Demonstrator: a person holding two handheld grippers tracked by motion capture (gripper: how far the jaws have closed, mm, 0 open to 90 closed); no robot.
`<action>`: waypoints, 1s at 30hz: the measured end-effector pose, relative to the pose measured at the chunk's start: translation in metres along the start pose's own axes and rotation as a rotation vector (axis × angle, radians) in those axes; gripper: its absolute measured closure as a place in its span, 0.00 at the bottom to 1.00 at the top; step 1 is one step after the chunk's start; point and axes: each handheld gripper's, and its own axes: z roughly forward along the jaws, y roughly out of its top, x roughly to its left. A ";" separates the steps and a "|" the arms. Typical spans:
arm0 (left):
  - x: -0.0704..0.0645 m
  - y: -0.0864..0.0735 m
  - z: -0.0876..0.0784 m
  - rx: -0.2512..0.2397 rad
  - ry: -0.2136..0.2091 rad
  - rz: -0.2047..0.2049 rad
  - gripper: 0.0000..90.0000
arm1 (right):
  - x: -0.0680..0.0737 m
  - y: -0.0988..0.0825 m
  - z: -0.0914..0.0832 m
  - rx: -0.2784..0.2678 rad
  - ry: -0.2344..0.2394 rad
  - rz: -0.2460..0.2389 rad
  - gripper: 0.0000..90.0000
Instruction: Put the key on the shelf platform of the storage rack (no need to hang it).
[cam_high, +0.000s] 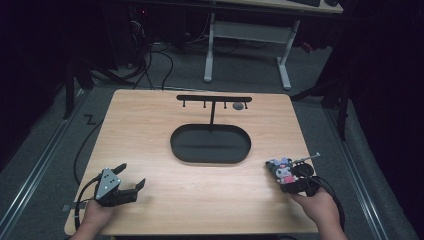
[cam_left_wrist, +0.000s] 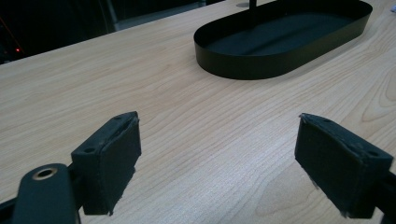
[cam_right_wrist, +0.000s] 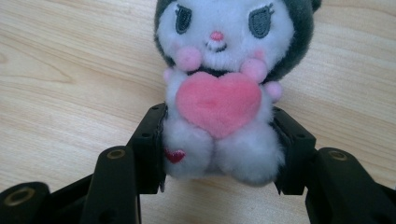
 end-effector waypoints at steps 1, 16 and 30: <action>0.000 0.000 0.000 0.000 0.000 0.000 0.17 | 0.000 0.001 -0.002 -0.002 0.007 0.001 0.52; 0.000 0.000 0.000 0.000 0.002 0.000 0.17 | 0.008 0.007 -0.010 -0.036 0.037 -0.008 0.52; 0.000 0.000 0.000 0.001 -0.001 0.000 0.17 | 0.020 0.019 -0.016 -0.053 0.049 -0.032 0.52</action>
